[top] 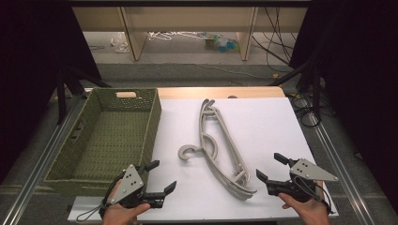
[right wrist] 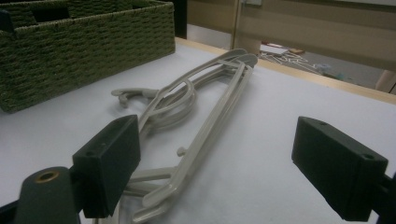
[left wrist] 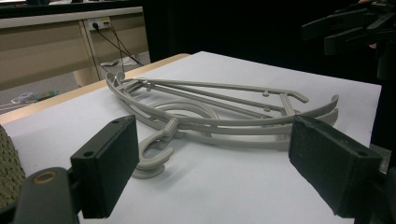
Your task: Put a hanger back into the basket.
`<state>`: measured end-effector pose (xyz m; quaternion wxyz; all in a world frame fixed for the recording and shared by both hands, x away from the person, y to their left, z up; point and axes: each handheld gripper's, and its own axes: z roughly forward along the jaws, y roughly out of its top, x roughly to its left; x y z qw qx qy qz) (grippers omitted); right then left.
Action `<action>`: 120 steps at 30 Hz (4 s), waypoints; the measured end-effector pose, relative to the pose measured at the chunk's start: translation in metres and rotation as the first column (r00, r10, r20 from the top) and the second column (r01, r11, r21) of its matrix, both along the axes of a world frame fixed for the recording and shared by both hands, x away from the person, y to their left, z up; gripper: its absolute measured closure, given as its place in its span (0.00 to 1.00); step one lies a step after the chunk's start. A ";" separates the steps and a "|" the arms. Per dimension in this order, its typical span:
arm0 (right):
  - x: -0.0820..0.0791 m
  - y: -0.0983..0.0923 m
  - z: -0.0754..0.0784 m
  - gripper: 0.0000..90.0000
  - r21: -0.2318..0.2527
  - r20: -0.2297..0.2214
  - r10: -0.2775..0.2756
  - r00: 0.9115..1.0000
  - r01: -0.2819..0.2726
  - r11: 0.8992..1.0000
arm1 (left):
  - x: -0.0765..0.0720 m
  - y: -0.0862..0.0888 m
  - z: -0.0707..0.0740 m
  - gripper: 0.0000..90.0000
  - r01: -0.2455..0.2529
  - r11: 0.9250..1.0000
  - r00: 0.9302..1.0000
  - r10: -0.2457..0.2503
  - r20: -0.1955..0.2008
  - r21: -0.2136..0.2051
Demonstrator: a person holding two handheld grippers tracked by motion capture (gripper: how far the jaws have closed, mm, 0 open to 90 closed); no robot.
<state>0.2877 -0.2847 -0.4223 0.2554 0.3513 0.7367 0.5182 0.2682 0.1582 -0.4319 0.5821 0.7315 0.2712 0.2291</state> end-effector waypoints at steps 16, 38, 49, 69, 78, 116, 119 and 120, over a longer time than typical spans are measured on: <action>0.007 0.022 0.003 0.19 -0.085 -0.086 0.082 0.993 -0.089 0.992 | 0.001 -0.003 -0.001 0.18 0.015 1.000 1.000 -0.015 0.002 0.001; 0.072 0.123 -0.022 0.49 -0.254 -0.438 0.164 0.884 -0.297 0.921 | 0.001 -0.004 -0.001 0.18 0.021 1.000 1.000 -0.021 -0.008 0.013; 0.090 0.133 -0.024 0.57 -0.248 -0.595 0.121 0.795 -0.324 0.913 | 0.002 -0.005 -0.002 0.18 0.025 1.000 1.000 -0.025 -0.013 0.002; 0.098 0.142 -0.019 0.84 -0.320 -0.622 0.098 0.777 -0.366 0.874 | 0.002 -0.005 -0.001 0.19 0.035 0.999 0.999 -0.035 -0.004 0.016; 0.099 0.127 0.001 0.86 -0.322 -0.602 0.116 0.790 -0.373 0.870 | 0.001 -0.004 -0.001 0.19 0.026 1.000 1.000 -0.025 -0.012 0.017; 0.091 0.039 0.067 0.92 0.004 -0.477 0.439 0.761 -0.498 0.867 | 0.052 -0.066 0.011 0.26 -0.055 0.975 0.996 0.040 0.075 0.217; 0.085 0.035 0.071 0.92 0.016 -0.469 0.456 0.757 -0.509 0.861 | 0.070 -0.075 0.007 0.28 -0.085 0.961 0.994 0.062 0.095 0.263; 0.083 0.033 0.070 0.92 0.015 -0.464 0.459 0.758 -0.511 0.860 | 0.075 -0.077 0.006 0.29 -0.082 0.958 0.994 0.059 0.093 0.276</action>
